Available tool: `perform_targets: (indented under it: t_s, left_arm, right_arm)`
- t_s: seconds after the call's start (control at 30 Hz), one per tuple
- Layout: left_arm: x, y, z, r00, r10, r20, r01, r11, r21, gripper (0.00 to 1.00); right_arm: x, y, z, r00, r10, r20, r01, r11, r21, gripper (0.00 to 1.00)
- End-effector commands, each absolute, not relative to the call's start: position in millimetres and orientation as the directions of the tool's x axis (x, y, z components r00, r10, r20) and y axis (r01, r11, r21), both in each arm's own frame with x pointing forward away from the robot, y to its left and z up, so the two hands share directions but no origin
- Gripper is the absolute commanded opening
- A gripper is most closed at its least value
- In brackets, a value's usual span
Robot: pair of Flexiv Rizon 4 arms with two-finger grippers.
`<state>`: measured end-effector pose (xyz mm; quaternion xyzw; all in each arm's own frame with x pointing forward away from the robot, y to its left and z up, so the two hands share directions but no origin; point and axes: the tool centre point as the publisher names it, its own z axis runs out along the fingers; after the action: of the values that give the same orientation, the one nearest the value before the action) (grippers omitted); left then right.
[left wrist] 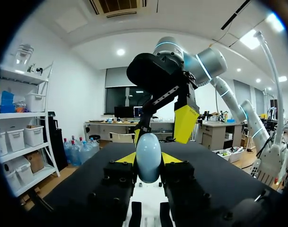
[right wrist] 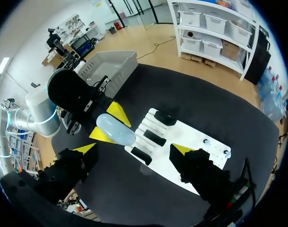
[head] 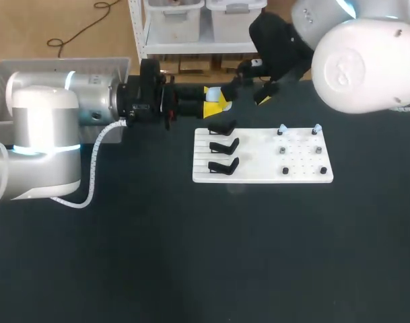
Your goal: Pick up each earbud case from the left stands, insert the matching earbuds, close the lid, and place the case in the box.
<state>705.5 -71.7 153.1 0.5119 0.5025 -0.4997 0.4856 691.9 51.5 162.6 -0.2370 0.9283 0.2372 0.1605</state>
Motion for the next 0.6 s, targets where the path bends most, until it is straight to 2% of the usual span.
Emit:
perform_targets:
  t_s: [0.03, 0.6]
  left_arm:
    - [706.8, -72.2, 152.7, -0.004, 0.03, -1.0, 1.0, -0.026, -0.005, 0.0]
    - [706.8, -72.2, 152.7, -0.004, 0.03, -1.0, 1.0, -0.026, -0.005, 0.0]
  right_arm:
    - [696.3, 55.0, 159.6, -0.838, -0.369, -0.402, -0.516, 0.777, 0.361, 1.0]
    - [703.0, 51.3, 156.5, -0.847, -0.346, -0.403, -0.492, 0.797, 0.35, 1.0]
